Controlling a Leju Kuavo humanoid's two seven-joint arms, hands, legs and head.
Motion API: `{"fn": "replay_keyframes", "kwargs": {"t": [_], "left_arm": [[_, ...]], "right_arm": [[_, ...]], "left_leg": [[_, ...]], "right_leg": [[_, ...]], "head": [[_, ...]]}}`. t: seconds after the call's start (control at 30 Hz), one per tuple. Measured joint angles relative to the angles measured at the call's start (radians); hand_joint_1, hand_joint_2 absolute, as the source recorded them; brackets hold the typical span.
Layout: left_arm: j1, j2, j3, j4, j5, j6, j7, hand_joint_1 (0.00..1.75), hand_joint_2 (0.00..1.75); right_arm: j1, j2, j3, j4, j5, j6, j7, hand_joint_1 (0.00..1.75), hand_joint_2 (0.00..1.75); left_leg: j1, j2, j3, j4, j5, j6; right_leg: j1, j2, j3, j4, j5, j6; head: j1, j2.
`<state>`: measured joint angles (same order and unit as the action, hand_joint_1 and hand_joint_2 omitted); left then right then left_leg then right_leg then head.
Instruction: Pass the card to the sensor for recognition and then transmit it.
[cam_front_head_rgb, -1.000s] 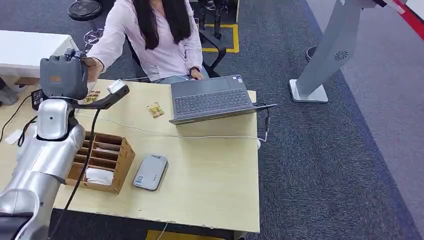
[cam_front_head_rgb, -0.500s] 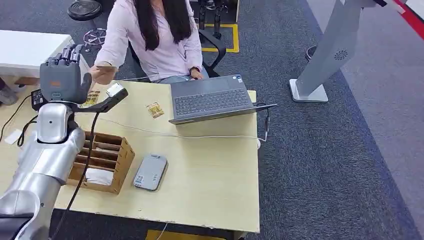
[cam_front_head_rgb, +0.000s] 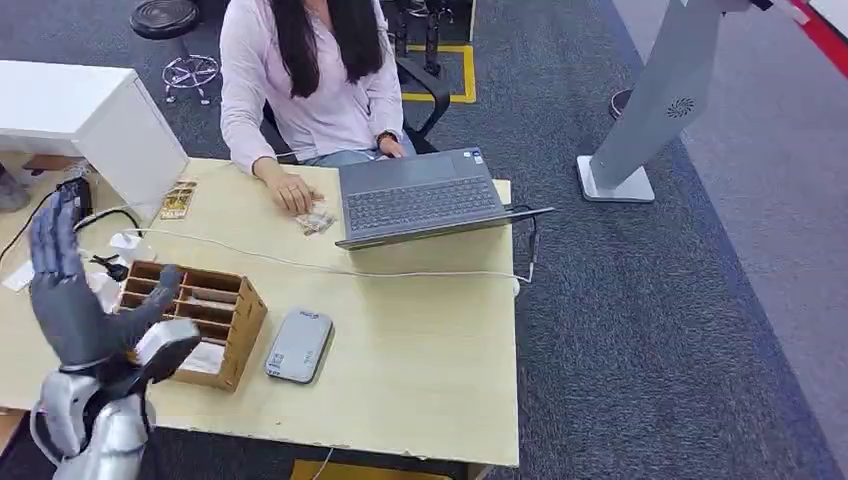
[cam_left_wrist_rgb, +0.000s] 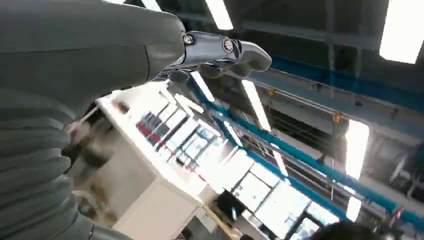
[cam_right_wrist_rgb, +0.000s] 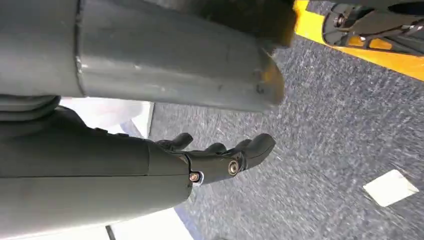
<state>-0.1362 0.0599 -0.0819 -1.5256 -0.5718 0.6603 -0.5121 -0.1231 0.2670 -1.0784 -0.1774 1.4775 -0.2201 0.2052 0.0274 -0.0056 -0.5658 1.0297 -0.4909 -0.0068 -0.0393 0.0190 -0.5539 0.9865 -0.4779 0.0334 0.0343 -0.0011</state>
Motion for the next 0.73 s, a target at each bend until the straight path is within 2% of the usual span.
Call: {"fn": "replay_keyframes", "kwargs": {"t": [0.07, 0.1, 0.13, 0.17, 0.2, 0.23, 0.27, 0.33, 0.43, 0.5, 0.57, 0.67, 0.73], "left_arm": [[0.112, -0.017, 0.106, -0.08, 0.325, -0.127, -0.131, 0.0, 1.75], [0.157, -0.035, 0.189, -0.117, 0.506, -0.239, -0.168, 0.0, 1.75], [0.185, -0.055, 0.288, -0.125, 0.649, -0.37, -0.177, 0.0, 1.75], [0.205, -0.076, 0.399, -0.125, 0.74, -0.483, -0.179, 0.0, 1.75], [0.215, -0.092, 0.491, -0.124, 0.779, -0.559, -0.171, 0.0, 1.75], [0.218, -0.105, 0.584, -0.114, 0.823, -0.641, -0.135, 0.0, 1.75], [0.214, -0.11, 0.677, -0.079, 0.883, -0.719, -0.087, 0.0, 1.75], [0.2, -0.114, 0.861, 0.04, 0.968, -0.829, 0.0, 0.0, 1.75], [0.179, -0.111, 1.071, 0.28, 1.013, -0.929, 0.094, 0.0, 1.75], [0.176, -0.114, 1.155, 0.423, 1.003, -0.968, 0.088, 0.0, 1.75], [0.168, -0.12, 1.217, 0.533, 0.993, -0.983, 0.071, 0.0, 1.75], [0.154, -0.122, 1.276, 0.621, 0.982, -0.983, 0.076, 0.0, 1.75], [0.145, -0.124, 1.305, 0.661, 0.978, -0.97, 0.137, 0.0, 1.75]], "right_arm": [[0.008, -0.003, -0.015, 0.0, -0.018, -0.005, 0.008, 0.0, 0.0], [0.011, -0.005, -0.024, 0.0, -0.025, -0.009, 0.015, 0.0, 0.0], [0.013, -0.006, -0.032, 0.0, -0.029, -0.01, 0.022, 0.0, 0.0], [0.014, -0.008, -0.037, -0.001, -0.03, -0.011, 0.024, 0.0, 0.0], [0.014, -0.009, -0.041, -0.001, -0.03, -0.012, 0.025, 0.0, 0.0], [0.016, -0.01, -0.044, -0.001, -0.029, -0.013, 0.025, 0.0, 0.0], [0.016, -0.011, -0.048, -0.001, -0.026, -0.014, 0.025, 0.0, 0.0], [0.016, -0.011, -0.052, -0.001, -0.017, -0.014, 0.018, 0.0, 0.0], [0.02, -0.013, -0.052, -0.001, -0.003, -0.013, -0.003, 0.0, 0.0], [0.019, -0.016, -0.052, -0.001, -0.002, -0.01, -0.014, 0.0, 0.0], [0.019, -0.018, -0.052, -0.001, -0.001, -0.008, -0.019, 0.0, 0.0], [0.019, -0.02, -0.052, -0.001, -0.001, -0.007, -0.019, 0.0, 0.0], [0.019, -0.021, -0.052, -0.001, 0.002, -0.004, -0.019, 0.0, 0.0]], "left_leg": [[0.0, 0.0, -0.001, 0.0, 0.0, 0.0], [0.0, 0.0, -0.001, 0.0, 0.0, 0.0], [0.0, 0.0, -0.001, 0.0, 0.0, 0.0], [0.001, 0.0, -0.001, -0.001, 0.0, 0.0], [0.002, 0.0, -0.001, -0.001, 0.0, 0.0], [0.002, 0.0, -0.002, -0.001, 0.0, 0.0], [0.001, -0.001, -0.001, -0.001, 0.0, 0.0], [0.002, 0.001, 0.0, -0.001, -0.001, -0.001], [0.001, 0.001, 0.002, -0.001, -0.001, -0.001], [0.001, 0.001, 0.001, -0.001, -0.001, -0.001], [0.001, -0.001, 0.001, -0.001, -0.001, -0.001], [0.001, -0.002, 0.001, -0.001, -0.001, 0.0], [0.001, -0.003, 0.001, -0.001, -0.001, 0.0]], "right_leg": [[0.0, 0.0, 0.0, 0.0, -0.001, 0.001], [0.0, 0.0, -0.001, 0.0, -0.001, 0.001], [0.0, 0.0, -0.001, 0.0, -0.002, 0.001], [0.001, -0.001, -0.002, 0.0, -0.002, 0.0], [0.001, 0.0, -0.002, 0.0, -0.002, 0.0], [0.001, -0.001, -0.001, 0.0, -0.002, 0.0], [0.001, -0.001, -0.001, 0.0, -0.002, 0.0], [0.001, 0.0, 0.0, 0.0, -0.002, 0.0], [0.001, 0.001, 0.0, 0.0, -0.002, 0.0], [0.001, 0.0, 0.001, 0.0, -0.002, 0.0], [0.001, -0.002, 0.002, -0.001, -0.002, 0.0], [0.001, -0.003, 0.002, -0.001, -0.002, 0.001], [0.0, -0.003, 0.002, -0.001, -0.002, 0.001]], "head": [[0.0, 0.0], [0.0, 0.0], [0.0, 0.0], [0.0, 0.0], [0.0, 0.0], [-0.001, 0.0], [0.0, 0.0], [0.0, 0.0], [-0.003, 0.0], [-0.003, 0.0], [0.0, 0.0], [0.0, 0.0], [0.0, 0.0]]}}
